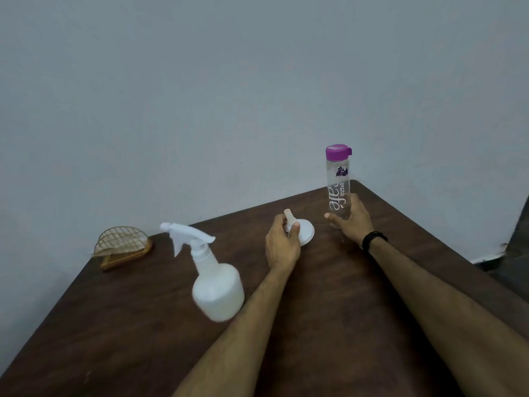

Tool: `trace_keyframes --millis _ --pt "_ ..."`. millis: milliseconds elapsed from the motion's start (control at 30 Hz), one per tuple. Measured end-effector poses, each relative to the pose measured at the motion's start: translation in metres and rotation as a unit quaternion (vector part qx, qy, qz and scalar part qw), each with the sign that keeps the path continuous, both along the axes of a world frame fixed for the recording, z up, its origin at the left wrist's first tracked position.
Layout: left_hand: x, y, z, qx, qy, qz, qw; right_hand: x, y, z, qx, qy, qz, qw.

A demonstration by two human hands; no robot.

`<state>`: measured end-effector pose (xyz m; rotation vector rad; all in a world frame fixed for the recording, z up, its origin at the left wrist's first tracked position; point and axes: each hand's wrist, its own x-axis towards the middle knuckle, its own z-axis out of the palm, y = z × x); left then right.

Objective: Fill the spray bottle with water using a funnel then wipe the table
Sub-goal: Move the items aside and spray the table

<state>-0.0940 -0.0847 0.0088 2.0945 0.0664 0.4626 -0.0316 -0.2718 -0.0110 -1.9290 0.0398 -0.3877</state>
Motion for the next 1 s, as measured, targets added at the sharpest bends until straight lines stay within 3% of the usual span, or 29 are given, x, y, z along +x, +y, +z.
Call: trace_keyframes --millis 133,533,800,1000 --pt "0.055 -0.015 -0.004 -0.025 -0.001 0.026 0.999 0.042 -0.013 0.002 0.028 -0.002 -0.007 1.0" --pt "0.157 -0.037 -0.02 0.005 -0.029 0.033 0.999 0.124 -0.024 0.003 -0.019 0.001 -0.044 0.999" --pt "0.179 -0.044 -0.025 0.071 0.004 -0.02 0.997 0.135 -0.022 -0.003 -0.087 0.025 -0.043 0.995" --pt "0.162 -0.044 -0.017 0.008 0.044 -0.037 0.998 0.132 -0.023 -0.003 -0.099 0.058 -0.048 0.992"
